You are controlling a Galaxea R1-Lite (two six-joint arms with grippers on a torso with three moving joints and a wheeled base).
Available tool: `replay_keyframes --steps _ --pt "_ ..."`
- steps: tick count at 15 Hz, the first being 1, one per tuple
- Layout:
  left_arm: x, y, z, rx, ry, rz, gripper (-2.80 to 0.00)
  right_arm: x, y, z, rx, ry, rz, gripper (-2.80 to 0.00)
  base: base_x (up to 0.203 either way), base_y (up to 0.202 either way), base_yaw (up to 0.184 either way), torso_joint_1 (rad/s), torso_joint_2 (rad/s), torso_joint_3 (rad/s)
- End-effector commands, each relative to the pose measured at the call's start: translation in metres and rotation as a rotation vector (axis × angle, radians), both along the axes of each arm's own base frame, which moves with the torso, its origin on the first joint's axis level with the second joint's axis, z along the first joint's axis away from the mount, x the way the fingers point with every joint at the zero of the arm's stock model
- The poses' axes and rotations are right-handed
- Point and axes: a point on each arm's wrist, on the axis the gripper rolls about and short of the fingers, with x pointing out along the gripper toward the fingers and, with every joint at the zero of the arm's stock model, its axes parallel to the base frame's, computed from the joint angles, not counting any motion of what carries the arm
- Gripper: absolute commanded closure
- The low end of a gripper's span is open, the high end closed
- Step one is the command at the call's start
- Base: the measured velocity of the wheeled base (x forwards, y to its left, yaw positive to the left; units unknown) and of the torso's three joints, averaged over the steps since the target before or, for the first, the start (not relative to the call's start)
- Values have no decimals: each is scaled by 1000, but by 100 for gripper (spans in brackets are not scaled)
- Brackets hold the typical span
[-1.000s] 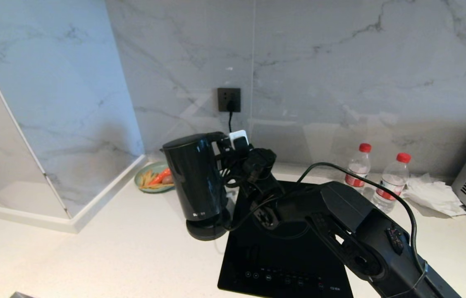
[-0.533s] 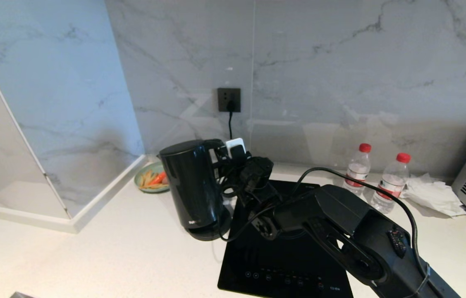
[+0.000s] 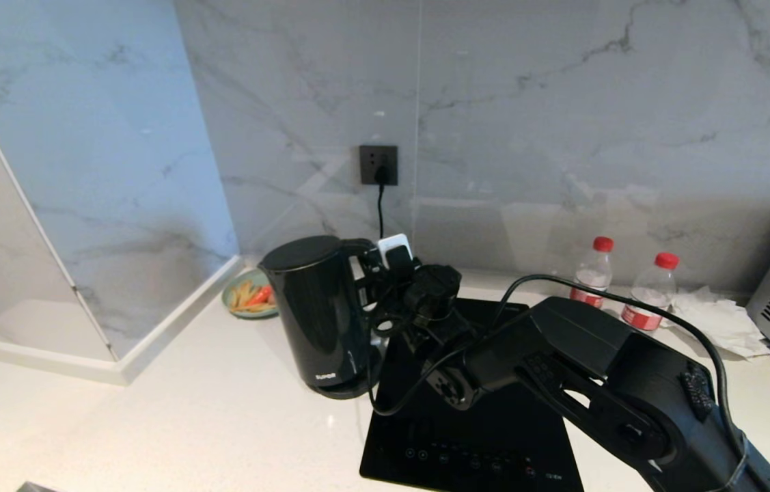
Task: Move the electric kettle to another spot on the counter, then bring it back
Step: Place it on the power base
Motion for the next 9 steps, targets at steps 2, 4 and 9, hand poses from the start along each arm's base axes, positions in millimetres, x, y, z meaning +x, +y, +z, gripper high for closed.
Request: replay_keyframes --steps 2,4,9 --pt "0 0 -1 0 1 0 0 -11 -8 3 -13 17 2 0 0 0 0 0 0 0" --pt "0 0 -1 0 1 0 0 -14 -11 3 1 2 -1 0 0 0 0 0 0 0" --pt "0 0 -1 0 1 0 0 -11 -25 -4 -4 5 -29 0 0 0 0 0 0 0"
